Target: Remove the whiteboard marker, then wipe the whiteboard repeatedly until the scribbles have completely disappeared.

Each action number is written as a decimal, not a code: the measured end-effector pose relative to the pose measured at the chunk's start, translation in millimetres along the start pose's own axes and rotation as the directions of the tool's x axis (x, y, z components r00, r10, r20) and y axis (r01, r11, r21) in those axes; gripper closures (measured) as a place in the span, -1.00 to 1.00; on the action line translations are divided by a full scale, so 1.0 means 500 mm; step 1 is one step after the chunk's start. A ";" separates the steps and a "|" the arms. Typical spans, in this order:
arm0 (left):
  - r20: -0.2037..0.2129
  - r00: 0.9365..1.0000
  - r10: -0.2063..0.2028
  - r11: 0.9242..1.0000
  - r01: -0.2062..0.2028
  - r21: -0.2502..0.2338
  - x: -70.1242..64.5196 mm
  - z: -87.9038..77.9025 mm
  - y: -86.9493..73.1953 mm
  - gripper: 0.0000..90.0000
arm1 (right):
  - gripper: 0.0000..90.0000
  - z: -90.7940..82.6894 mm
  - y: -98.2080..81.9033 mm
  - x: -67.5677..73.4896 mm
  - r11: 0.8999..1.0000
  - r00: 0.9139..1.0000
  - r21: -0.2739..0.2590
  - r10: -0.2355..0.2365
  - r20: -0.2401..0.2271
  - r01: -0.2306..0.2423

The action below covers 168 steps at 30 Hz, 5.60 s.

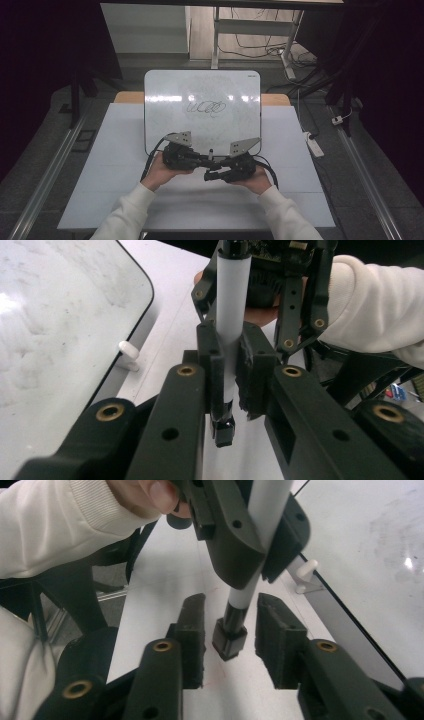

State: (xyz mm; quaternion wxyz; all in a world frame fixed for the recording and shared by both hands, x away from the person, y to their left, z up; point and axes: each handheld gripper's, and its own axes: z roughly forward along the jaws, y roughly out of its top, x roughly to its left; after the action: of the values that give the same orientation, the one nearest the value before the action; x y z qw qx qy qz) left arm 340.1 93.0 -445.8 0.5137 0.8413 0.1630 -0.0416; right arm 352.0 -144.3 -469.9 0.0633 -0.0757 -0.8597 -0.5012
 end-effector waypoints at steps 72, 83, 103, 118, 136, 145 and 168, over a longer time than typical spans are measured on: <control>-0.633 0.735 -0.243 0.968 0.229 -0.105 -0.098 -0.221 -0.294 -0.43 | 0.73 -0.100 0.005 -0.037 0.925 0.904 -0.373 0.223 0.364 -0.078; -0.621 0.741 -0.254 0.965 0.235 -0.114 -0.093 -0.220 -0.292 -0.43 | 0.73 -0.093 0.052 -0.069 0.908 0.898 -0.414 0.234 0.372 -0.065; -0.617 0.738 -0.273 0.961 0.240 -0.137 -0.081 -0.223 -0.301 -0.43 | 0.73 0.075 0.248 -0.232 0.956 0.836 -0.292 0.165 0.523 -0.006; -0.624 0.734 -0.268 0.962 0.238 -0.133 -0.084 -0.218 -0.297 -0.42 | 0.73 0.105 0.221 -0.250 0.964 0.862 -0.263 0.158 0.481 -0.030; -0.625 0.734 -0.266 0.963 0.235 -0.133 -0.082 -0.223 -0.300 -0.41 | 0.73 0.128 0.196 -0.228 0.972 0.882 -0.236 0.119 0.456 -0.009; -0.628 0.730 -0.267 0.963 0.231 -0.141 -0.083 -0.226 -0.300 -0.41 | 0.73 0.079 0.200 -0.254 0.952 0.845 -0.306 0.157 0.511 0.008; -0.632 0.727 -0.268 0.963 0.225 -0.150 -0.082 -0.231 -0.301 -0.39 | 0.73 0.088 0.177 -0.243 0.953 0.870 -0.302 0.152 0.469 -0.004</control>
State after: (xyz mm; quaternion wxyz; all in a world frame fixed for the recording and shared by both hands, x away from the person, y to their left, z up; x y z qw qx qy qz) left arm 242.4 247.7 -510.0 0.4416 0.7580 0.4415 0.1884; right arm 486.6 -71.0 -438.8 -0.1465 -0.2429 -0.7606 -0.5840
